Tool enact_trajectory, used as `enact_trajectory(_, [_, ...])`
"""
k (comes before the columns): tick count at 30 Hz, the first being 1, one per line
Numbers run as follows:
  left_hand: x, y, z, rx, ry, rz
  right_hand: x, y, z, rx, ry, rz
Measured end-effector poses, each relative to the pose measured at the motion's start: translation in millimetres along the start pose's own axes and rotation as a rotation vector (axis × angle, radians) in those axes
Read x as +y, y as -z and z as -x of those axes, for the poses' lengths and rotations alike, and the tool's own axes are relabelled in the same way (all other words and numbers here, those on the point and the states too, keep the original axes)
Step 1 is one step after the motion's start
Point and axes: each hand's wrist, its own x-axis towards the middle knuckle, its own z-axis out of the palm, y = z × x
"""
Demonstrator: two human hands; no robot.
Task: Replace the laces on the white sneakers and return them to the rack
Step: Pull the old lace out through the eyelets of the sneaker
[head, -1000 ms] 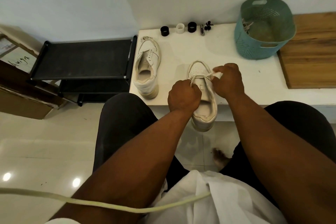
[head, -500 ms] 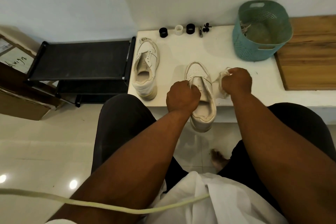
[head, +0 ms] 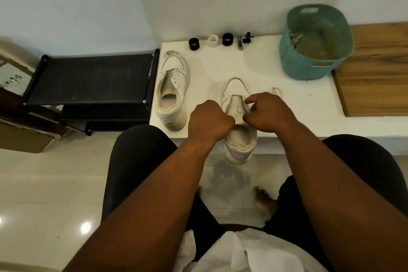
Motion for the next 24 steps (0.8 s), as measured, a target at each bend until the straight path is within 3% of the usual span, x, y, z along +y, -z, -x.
enact_trajectory(4, [1, 1, -13, 0.213, -0.039, 0.007, -6, -12, -12, 0.283, 0.117, -0.068])
enact_trajectory(7, [3, 1, -24, 0.352, -0.074, -0.011, -8, -24, -26, 0.371, 0.145, -0.178])
enact_trajectory(11, [0, 7, -36, 0.285, -0.008, 0.027, -5, -25, -41, 0.35, 0.166, -0.24])
enact_trajectory(13, [-2, 9, -39, 0.259, 0.019, 0.091, 8, -15, -52, 0.369, 0.067, -0.392])
enact_trajectory(17, [3, 15, -43, 0.279, 0.039, 0.372, 40, 11, -66, 0.615, -0.327, -0.64])
enact_trajectory(19, [5, 14, -47, 0.259, 0.057, 0.583, 42, 4, -63, 0.571, -0.382, -0.492])
enact_trajectory(21, [7, 13, -50, 0.27, 0.068, 0.738, 36, -12, -58, 0.426, -0.306, -0.363])
enact_trajectory(24, [10, 11, -52, 0.321, 0.072, 0.772, 32, -39, -52, 0.219, -0.202, -0.189])
